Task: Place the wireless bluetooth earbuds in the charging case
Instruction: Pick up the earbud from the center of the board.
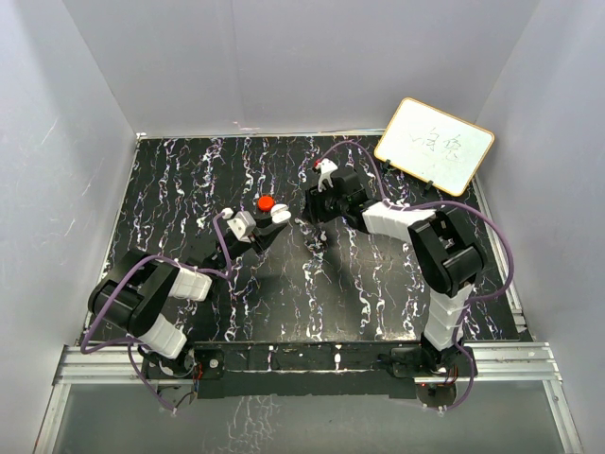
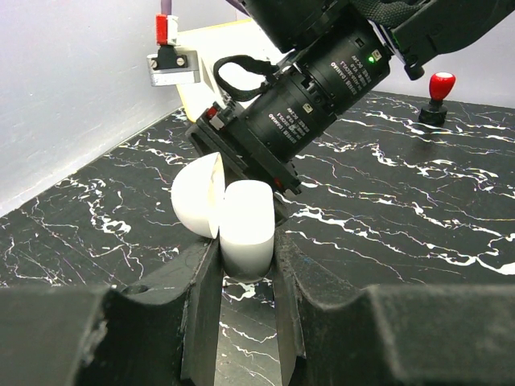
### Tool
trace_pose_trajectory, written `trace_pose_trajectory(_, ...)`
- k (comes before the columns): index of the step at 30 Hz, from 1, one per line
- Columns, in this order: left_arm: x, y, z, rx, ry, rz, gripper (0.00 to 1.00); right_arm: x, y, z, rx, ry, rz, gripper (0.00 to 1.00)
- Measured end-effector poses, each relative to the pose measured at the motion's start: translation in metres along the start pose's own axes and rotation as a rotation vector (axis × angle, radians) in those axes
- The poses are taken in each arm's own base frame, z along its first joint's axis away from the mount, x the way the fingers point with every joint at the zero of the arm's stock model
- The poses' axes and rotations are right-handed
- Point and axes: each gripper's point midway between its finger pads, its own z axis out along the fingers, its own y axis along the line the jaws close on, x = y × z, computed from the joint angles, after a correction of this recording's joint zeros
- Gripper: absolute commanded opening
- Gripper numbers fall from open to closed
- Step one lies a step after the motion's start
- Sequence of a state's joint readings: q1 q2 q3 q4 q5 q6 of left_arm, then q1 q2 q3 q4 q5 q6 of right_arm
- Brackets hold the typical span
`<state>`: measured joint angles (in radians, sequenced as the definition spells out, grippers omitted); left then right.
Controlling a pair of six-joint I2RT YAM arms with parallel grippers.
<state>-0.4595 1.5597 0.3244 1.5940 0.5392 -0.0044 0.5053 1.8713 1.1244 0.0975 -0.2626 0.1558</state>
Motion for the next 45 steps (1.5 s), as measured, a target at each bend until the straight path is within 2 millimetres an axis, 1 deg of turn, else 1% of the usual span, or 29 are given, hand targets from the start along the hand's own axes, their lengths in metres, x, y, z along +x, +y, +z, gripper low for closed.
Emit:
trace_pose_trajectory(3,0.0,0.0,0.0,0.0,0.0,0.0,0.0,-0.004,0.003,0.005,-0.008,-0.005,-0.006,0.43)
trace_pose_trajectory(8,0.0,0.0,0.0,0.0,0.0,0.0,0.0,0.002,0.003,0.012,-0.01,0.012,-0.01,0.43)
trace_pose_trajectory(12,0.0,0.0,0.0,0.0,0.0,0.0,0.0,0.005,0.004,0.013,-0.011,0.019,-0.013,0.43)
trace_pose_trajectory(18,0.0,0.0,0.0,0.0,0.0,0.001,0.0,-0.001,0.006,0.015,-0.019,0.011,-0.024,0.41)
trace_pose_trajectory(24,0.0,0.0,0.0,0.0,0.0,0.001,0.0,-0.002,0.009,0.025,-0.037,0.015,-0.034,0.4)
trace_pose_trajectory(28,0.0,0.0,0.0,0.0,0.0,0.003,0.0,0.005,0.009,0.034,-0.044,0.033,-0.034,0.39)
trace_pose_trajectory(32,0.0,0.0,0.0,-0.001,0.0,0.005,0.0,0.014,0.012,0.037,-0.049,0.06,-0.036,0.38)
trace_pose_trajectory(41,0.0,0.001,0.0,-0.003,0.0,0.01,0.0,0.007,0.021,0.04,-0.067,0.047,-0.059,0.35)
trace_pose_trajectory(45,0.0,0.002,0.0,-0.003,0.0,0.013,0.0,0.007,0.022,0.045,-0.069,0.049,-0.065,0.33)
